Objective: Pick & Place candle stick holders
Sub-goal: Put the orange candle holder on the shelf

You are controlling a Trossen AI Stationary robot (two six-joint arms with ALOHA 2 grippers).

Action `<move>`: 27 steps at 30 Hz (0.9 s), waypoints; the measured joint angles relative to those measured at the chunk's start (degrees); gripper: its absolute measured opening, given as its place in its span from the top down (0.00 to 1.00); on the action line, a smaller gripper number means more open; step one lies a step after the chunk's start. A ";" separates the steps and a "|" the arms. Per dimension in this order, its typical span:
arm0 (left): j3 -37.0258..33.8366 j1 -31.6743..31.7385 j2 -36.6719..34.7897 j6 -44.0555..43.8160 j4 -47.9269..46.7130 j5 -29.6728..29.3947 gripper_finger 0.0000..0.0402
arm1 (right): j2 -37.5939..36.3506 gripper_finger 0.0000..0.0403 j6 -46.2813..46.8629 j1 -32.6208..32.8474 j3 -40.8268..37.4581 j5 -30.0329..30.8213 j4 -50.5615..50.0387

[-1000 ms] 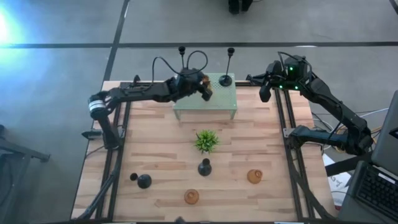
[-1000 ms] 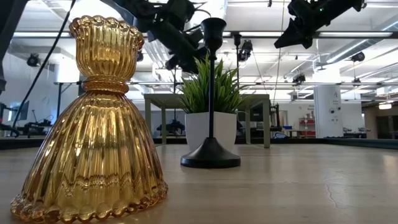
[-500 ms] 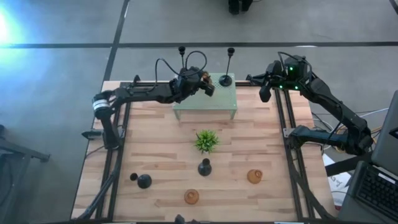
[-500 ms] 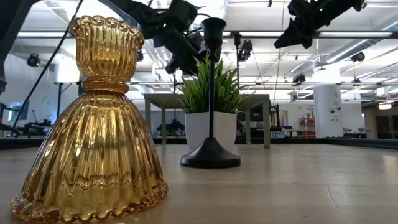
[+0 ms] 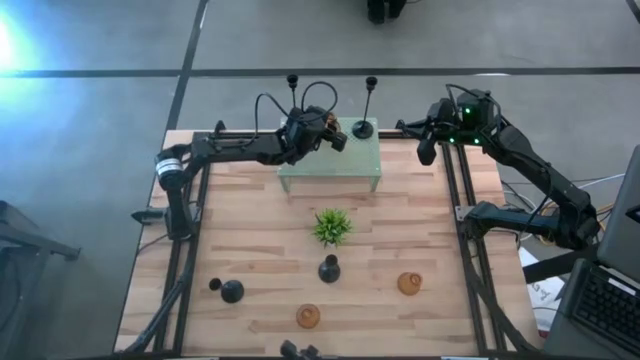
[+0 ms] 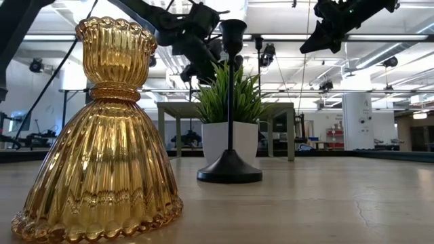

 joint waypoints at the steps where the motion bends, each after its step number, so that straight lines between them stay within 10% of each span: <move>1: 0.00 0.12 0.09 0.00 0.00 -0.10 0.67 | 0.00 0.87 0.00 0.00 0.00 0.00 0.00; 27: -0.02 2.44 1.97 -1.50 2.03 4.95 0.67 | 0.00 0.87 0.00 -0.01 0.00 0.00 0.08</move>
